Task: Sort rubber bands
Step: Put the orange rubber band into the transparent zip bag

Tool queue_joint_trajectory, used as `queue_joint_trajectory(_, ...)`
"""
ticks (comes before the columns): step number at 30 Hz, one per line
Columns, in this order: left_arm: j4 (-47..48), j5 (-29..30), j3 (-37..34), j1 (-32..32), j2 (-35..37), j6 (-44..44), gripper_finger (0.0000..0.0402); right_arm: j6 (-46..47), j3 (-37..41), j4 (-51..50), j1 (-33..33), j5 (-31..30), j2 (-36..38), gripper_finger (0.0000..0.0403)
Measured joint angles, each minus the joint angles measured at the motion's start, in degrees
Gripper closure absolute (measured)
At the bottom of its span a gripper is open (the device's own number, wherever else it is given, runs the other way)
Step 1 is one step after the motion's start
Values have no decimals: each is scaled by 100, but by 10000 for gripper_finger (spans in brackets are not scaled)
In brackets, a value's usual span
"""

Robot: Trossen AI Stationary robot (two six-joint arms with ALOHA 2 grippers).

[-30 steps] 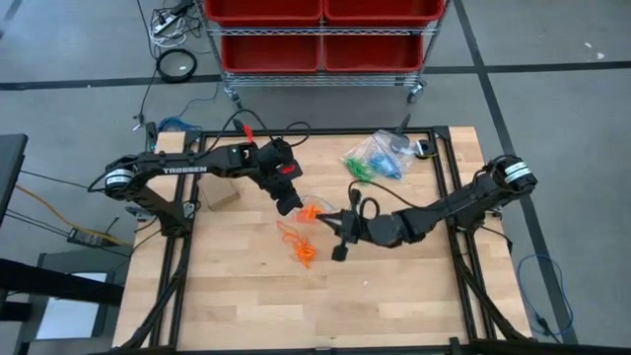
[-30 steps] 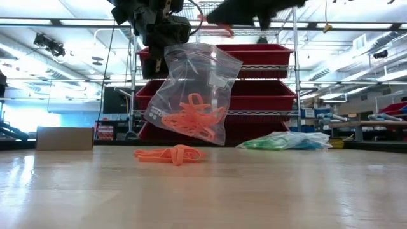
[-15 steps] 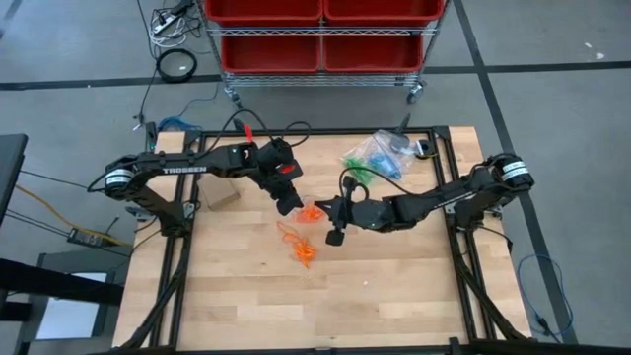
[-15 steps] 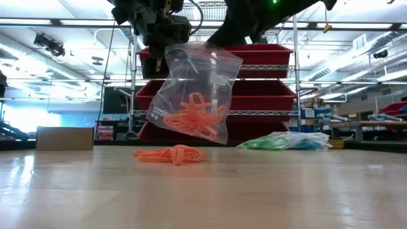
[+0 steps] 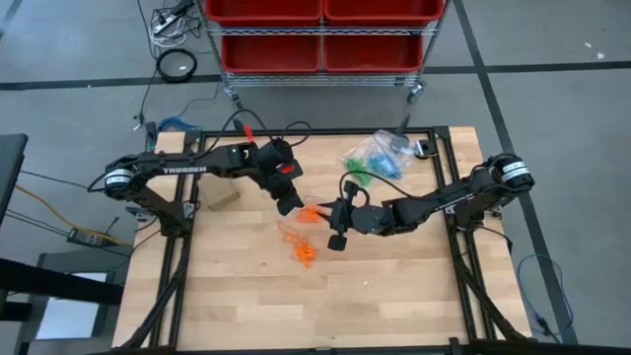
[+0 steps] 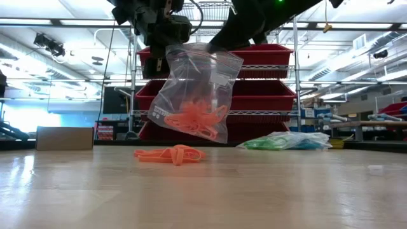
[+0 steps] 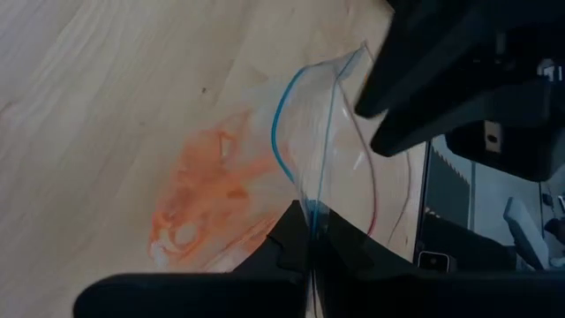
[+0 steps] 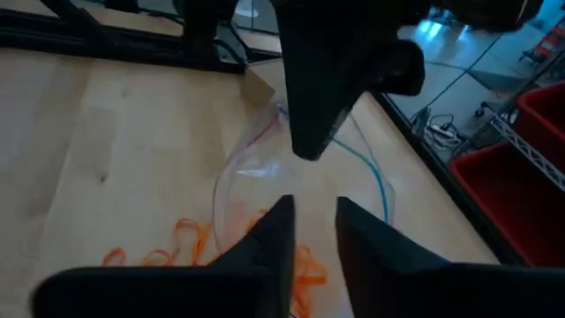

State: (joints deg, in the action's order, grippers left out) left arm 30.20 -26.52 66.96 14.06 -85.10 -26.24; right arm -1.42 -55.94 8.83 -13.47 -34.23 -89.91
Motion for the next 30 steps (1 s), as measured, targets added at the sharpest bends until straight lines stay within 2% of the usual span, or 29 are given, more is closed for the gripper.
queue_joint_trajectory(6,18,0,0,0,0,-2,385,-96,0,-4,-293,-465,43,272)
queue_joint_trajectory(11,48,-2,0,0,0,0,385,-183,0,-16,-944,-638,128,268)
queue_joint_trajectory(15,59,-1,0,0,0,27,385,362,79,-59,-1479,-610,-15,271)
queue_joint_trajectory(19,50,0,0,0,0,31,385,1248,295,-89,-1759,-593,-595,272)
queue_joint_trajectory(21,17,-2,0,0,0,31,385,1588,328,83,-1745,-334,-1060,272)
queue_joint_trajectory(26,-65,-1,0,0,0,13,385,1660,199,1482,-1338,558,-2233,275)
queue_joint_trajectory(30,-53,-1,0,0,0,9,385,1766,-143,1404,-926,789,-2743,281)
